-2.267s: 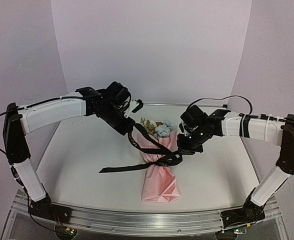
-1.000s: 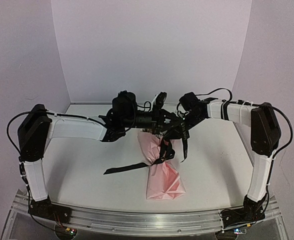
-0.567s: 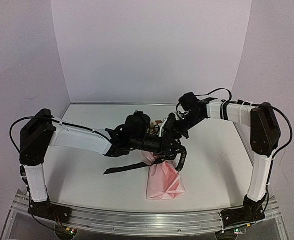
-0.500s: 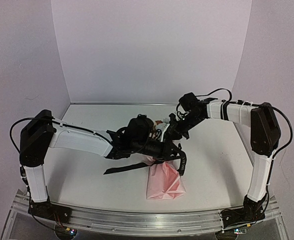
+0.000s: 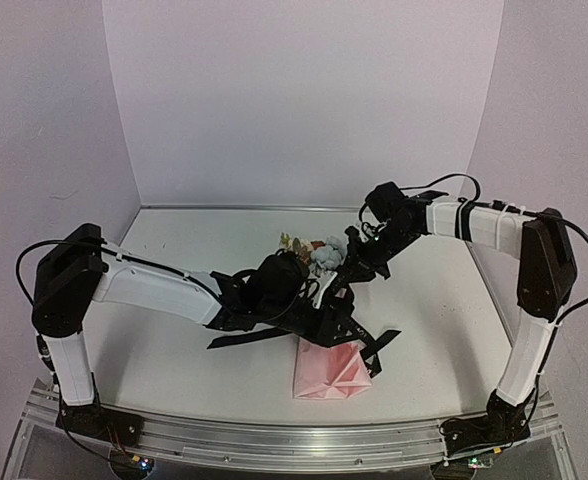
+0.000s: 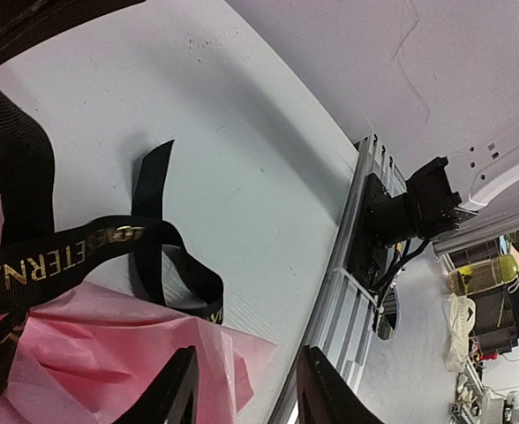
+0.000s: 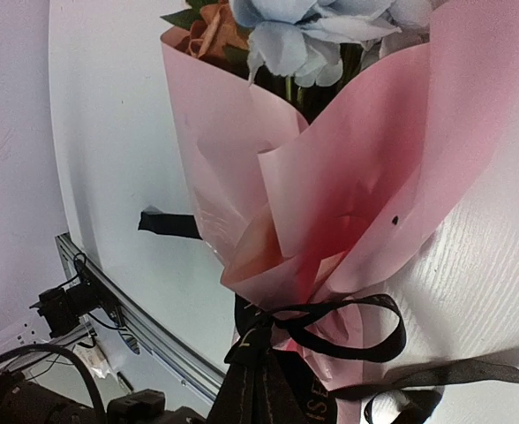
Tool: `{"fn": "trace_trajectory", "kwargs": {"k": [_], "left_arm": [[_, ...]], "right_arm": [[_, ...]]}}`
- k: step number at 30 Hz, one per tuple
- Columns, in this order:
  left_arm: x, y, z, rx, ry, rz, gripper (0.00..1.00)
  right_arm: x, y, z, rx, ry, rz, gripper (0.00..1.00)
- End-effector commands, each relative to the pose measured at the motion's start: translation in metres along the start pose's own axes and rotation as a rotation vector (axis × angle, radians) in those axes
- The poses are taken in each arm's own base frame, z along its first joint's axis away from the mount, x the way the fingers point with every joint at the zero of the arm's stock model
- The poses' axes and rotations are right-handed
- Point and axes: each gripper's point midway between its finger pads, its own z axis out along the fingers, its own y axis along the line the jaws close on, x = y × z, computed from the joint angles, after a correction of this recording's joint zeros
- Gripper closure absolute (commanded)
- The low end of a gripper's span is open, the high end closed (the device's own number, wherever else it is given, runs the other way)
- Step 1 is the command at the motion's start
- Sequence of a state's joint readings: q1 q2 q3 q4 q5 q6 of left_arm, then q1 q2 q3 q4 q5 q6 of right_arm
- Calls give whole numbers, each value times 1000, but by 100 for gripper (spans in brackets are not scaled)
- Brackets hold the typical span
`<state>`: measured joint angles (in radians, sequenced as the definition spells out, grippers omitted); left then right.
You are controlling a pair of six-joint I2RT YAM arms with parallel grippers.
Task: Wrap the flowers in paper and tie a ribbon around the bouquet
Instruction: Cross the ribbon over the folded bouquet.
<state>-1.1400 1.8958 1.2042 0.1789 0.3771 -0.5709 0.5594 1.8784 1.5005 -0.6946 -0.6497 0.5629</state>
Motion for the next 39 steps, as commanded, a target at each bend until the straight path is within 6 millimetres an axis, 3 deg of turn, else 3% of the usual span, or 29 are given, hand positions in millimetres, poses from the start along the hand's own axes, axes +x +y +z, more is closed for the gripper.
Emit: {"fn": "trace_trajectory", "kwargs": {"k": [1, 6, 12, 15, 22, 34, 39], "left_arm": [[-29, -30, -39, 30, -107, 95, 57], [-35, -29, -78, -15, -199, 142, 57], [-54, 23, -111, -142, -253, 146, 64], [-60, 37, -124, -149, -276, 143, 67], [-46, 40, -113, -109, -214, 289, 63], [-47, 45, -85, -70, -146, 372, 61], [-35, 34, -99, -33, -171, 352, 62]], "right_arm": [[13, 9, -12, 19, -13, -75, 100], [20, 17, -15, 15, -1, -81, 100], [36, 36, -17, 4, 24, -86, 100], [46, 44, -14, 8, 41, -94, 100], [59, 57, -10, 17, 65, -127, 100], [63, 62, -12, 14, 78, -154, 97], [58, 74, -7, -17, 86, -110, 97]]}}
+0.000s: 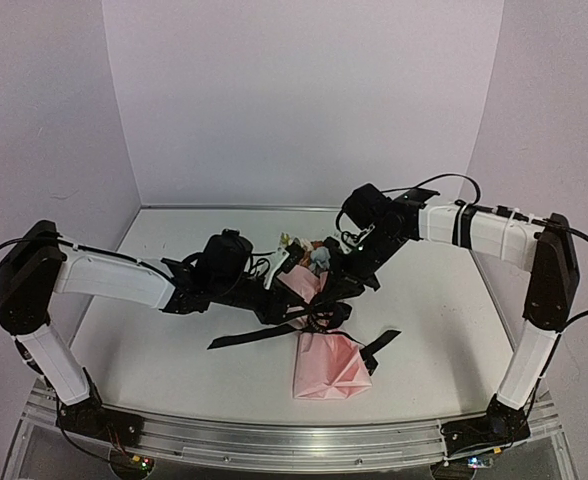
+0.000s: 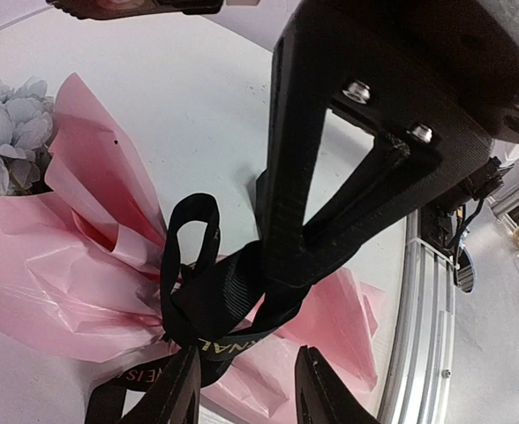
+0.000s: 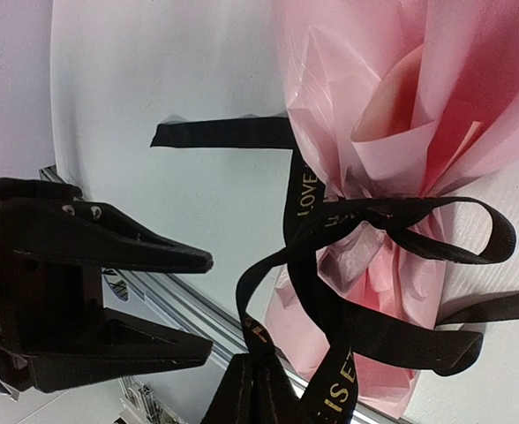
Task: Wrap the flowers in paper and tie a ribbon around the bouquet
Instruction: Cross the ribbon over the folded bouquet.
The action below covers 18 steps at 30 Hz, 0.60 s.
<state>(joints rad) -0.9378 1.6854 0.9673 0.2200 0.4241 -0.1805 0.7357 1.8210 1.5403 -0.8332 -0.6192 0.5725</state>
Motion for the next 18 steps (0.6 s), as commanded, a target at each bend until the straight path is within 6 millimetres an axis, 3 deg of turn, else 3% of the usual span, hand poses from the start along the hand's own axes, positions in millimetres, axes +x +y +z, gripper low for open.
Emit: {"fn": "trace_trajectory", "kwargs": {"k": [1, 7, 13, 18], "left_arm": [[-20, -22, -23, 52, -88, 32, 62], [-3, -21, -42, 8, -112, -12, 61], [9, -32, -35, 32, -86, -7, 60], [8, -29, -33, 19, -105, -17, 60]], "right_arm": [[-11, 28, -12, -56, -33, 3, 97], [-7, 38, 5, -46, -5, 51, 95], [0, 30, 25, -1, 25, 95, 86], [-3, 34, 27, -16, 19, 128, 77]]}}
